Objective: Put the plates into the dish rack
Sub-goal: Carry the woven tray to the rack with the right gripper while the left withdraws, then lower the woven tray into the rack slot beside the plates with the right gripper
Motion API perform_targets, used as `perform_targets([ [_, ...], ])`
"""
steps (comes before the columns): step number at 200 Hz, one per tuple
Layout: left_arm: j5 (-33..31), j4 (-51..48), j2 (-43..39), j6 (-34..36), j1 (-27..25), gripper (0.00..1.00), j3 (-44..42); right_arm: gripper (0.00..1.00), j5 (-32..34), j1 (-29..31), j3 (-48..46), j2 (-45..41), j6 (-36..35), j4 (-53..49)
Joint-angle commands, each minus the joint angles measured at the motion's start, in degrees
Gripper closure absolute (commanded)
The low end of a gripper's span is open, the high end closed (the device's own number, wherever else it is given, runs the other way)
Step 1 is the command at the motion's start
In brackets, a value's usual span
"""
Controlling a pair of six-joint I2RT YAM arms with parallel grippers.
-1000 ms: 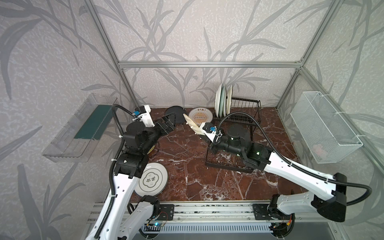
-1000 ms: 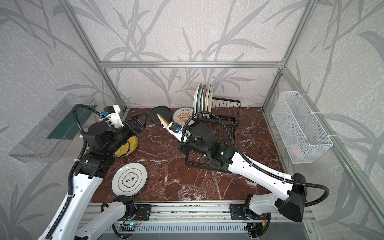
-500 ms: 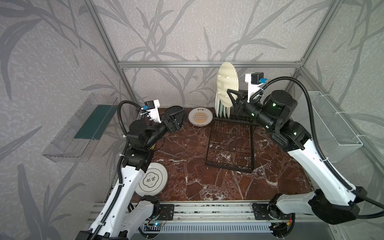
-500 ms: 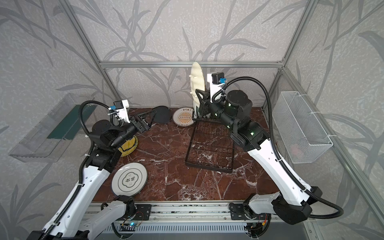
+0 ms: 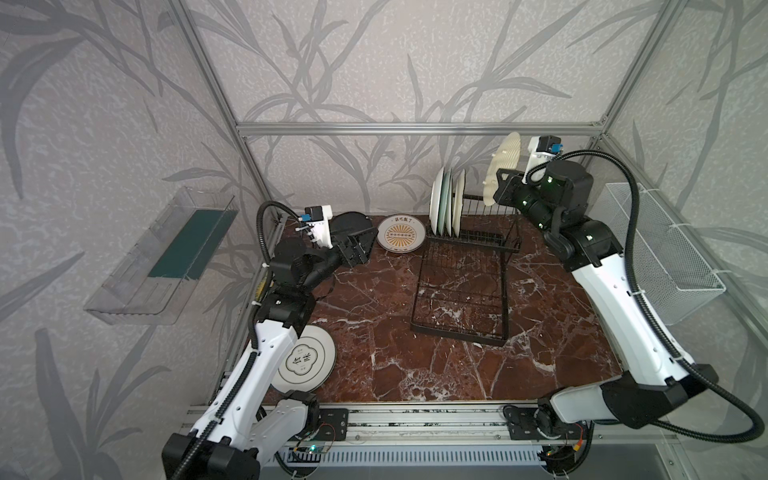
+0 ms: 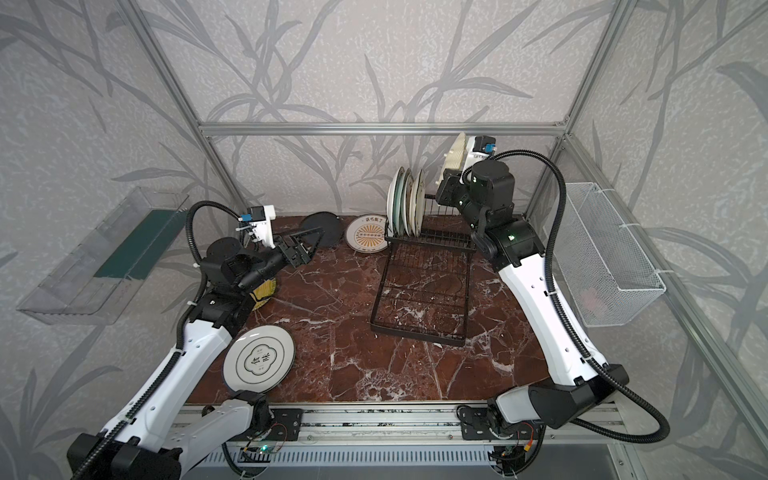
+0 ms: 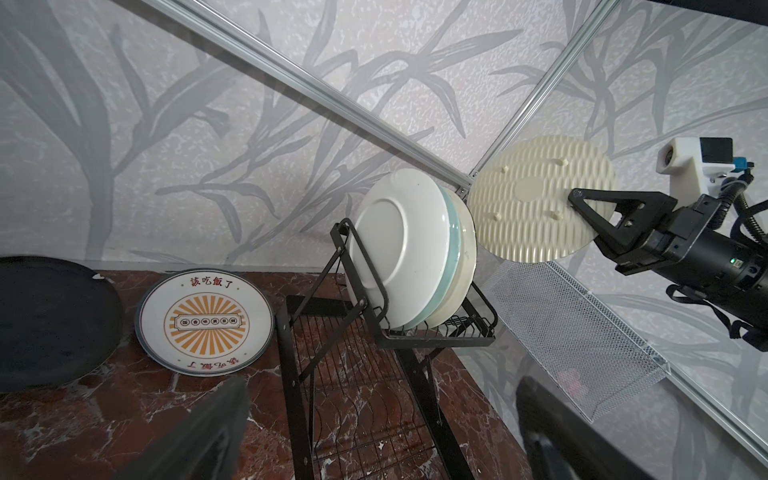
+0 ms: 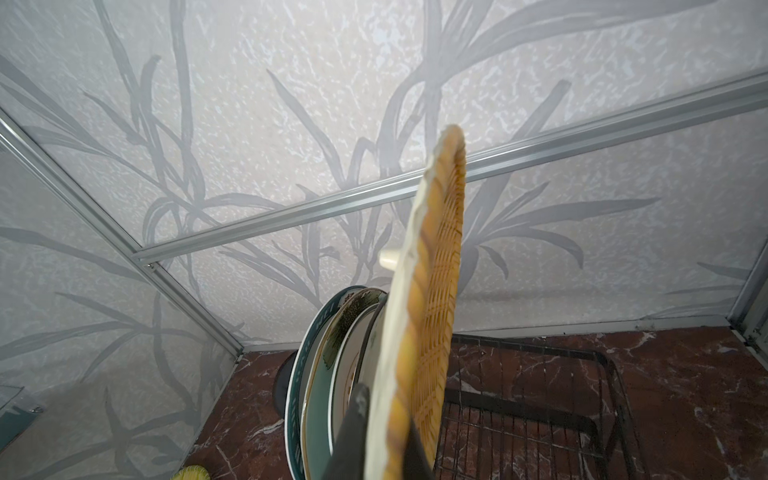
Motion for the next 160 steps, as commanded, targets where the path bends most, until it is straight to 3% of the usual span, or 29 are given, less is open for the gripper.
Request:
perform_targets([
  [1, 1.3, 3.3, 0.1, 2.3, 0.3, 0.01, -1.5, 1.0, 1.0, -0.2, 3.4, 3.1, 0.7, -1.0],
  [98, 1.5, 4.2, -0.1, 3.2, 0.4, 0.01, -4.9, 1.0, 3.2, 0.3, 10.5, 15.7, 0.6, -5.9],
  [160, 1.3, 4.4, 0.0, 2.9, 0.7, 0.01, -5.0, 1.0, 3.1, 0.8, 10.5, 17.3, 1.2, -6.7],
])
